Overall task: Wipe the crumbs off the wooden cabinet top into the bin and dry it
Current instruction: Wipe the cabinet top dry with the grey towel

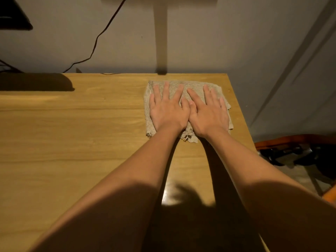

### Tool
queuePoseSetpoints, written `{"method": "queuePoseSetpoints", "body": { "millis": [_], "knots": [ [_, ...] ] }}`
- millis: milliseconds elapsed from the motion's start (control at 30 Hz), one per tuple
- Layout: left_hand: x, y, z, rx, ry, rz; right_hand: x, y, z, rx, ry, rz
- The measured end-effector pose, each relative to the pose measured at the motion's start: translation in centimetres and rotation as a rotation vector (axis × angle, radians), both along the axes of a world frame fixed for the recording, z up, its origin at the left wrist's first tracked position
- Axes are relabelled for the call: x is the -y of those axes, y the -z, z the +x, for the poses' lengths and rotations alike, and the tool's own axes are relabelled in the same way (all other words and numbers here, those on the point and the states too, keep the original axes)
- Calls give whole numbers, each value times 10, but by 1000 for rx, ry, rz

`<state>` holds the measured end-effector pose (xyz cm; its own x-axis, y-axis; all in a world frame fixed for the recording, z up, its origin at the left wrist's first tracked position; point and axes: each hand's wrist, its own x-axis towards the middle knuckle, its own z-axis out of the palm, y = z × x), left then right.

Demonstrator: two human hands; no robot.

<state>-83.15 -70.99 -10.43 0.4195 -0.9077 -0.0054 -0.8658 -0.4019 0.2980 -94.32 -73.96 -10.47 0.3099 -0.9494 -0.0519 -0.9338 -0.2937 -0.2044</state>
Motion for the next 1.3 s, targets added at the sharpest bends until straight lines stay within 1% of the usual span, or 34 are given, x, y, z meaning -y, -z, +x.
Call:
{"method": "queuePoseSetpoints", "body": {
  "millis": [500, 733, 900, 1000, 1300],
  "knots": [
    [-207, -1, -106, 4, 30, -5, -208, -2, -111, 9, -26, -5],
    [-271, 1, -153, 43, 24, 5, -272, 2, -160, 20, -22, -35],
    [-275, -3, -163, 46, 4, 75, -280, -3, -166, -5, 16, -9],
    [-269, -3, -162, 49, 3, 81, -276, 0, -165, -10, 27, -22],
    [-219, 0, -156, 13, -41, 56, -222, -2, -155, 7, 32, 12]
  ]
}}
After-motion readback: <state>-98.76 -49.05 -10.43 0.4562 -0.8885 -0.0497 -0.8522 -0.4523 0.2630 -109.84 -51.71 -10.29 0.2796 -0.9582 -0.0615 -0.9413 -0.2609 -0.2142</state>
